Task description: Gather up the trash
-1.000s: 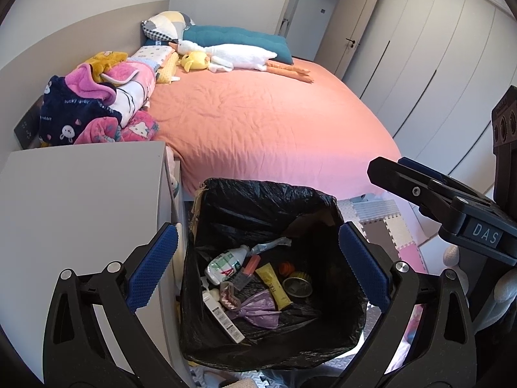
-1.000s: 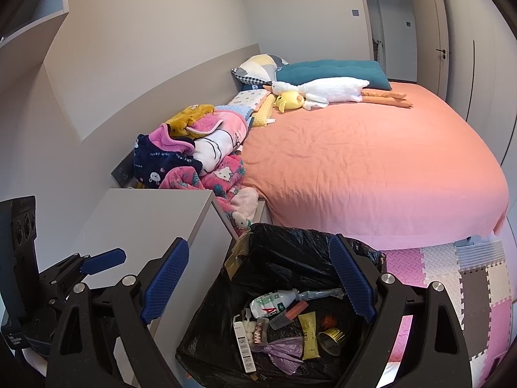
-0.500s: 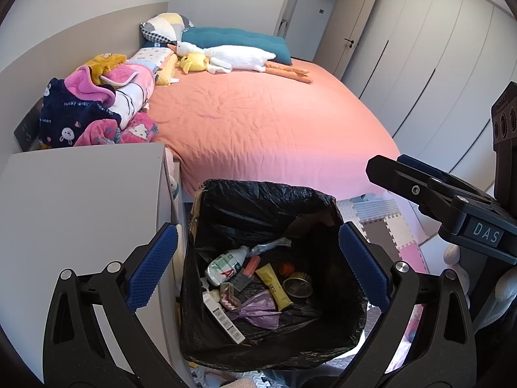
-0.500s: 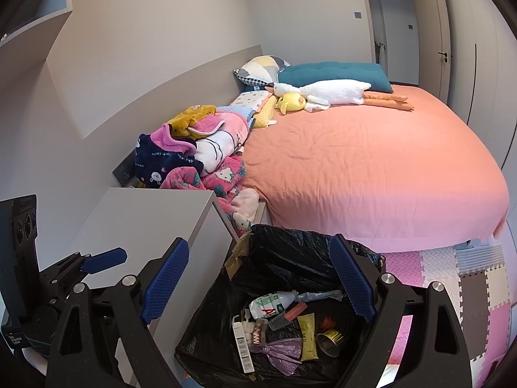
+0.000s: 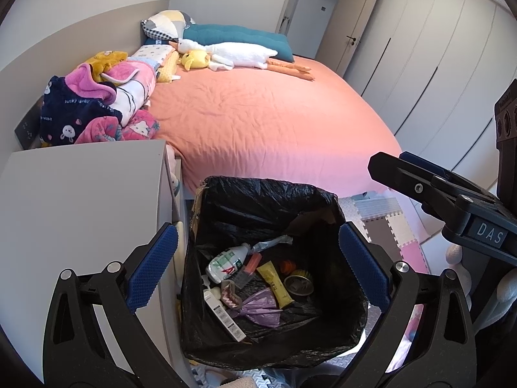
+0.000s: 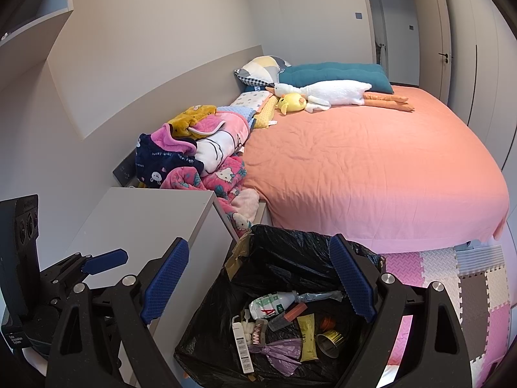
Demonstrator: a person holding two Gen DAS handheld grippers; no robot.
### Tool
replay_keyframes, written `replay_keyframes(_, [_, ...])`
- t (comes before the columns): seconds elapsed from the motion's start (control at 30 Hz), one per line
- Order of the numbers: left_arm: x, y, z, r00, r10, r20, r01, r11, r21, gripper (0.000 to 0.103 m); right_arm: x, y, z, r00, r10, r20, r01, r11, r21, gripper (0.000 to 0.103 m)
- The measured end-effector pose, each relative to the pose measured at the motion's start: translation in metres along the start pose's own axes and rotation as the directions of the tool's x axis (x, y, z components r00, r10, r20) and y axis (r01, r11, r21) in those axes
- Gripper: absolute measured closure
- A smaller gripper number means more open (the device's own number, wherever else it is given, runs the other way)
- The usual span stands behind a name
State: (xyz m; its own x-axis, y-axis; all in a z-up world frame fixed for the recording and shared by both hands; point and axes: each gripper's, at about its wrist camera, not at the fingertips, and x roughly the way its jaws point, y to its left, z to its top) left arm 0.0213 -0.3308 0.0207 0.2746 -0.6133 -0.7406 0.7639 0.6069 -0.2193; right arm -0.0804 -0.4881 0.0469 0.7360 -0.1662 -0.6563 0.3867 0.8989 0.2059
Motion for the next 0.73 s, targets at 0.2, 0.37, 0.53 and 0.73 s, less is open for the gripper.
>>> replay_keyframes(0.2, [0.0016,-0.0006,0.0005,1.000,0.009,-0.015,-0.009,1.000,0.004,0.007,-0.0001,0.0006,-0.0001,1.000,-0.001,0.001,0.001,1.000,0.001,0.014])
replay_keyframes(0.37, [0.0022,-0.0016,0.0007,1.000,0.018,-0.010,-0.018,1.000,0.017,0.007,0.0001,0.0007,-0.0003,1.000,-0.002,0.001,0.002,1.000,0.000,0.014])
replay_keyframes(0.53, [0.0034,0.0000,0.0015,1.000,0.027,-0.011,-0.027,1.000,0.010,0.007,-0.0002,0.0007,-0.0001,1.000,-0.001,0.001,0.001,1.000,0.001,0.014])
replay_keyframes(0.73, [0.0025,-0.0017,0.0017,1.000,0.028,-0.008,-0.028,0.999,0.017,0.007,0.0000,0.0005,-0.0002,1.000,0.000,0.000,0.000,1.000,-0.001,0.014])
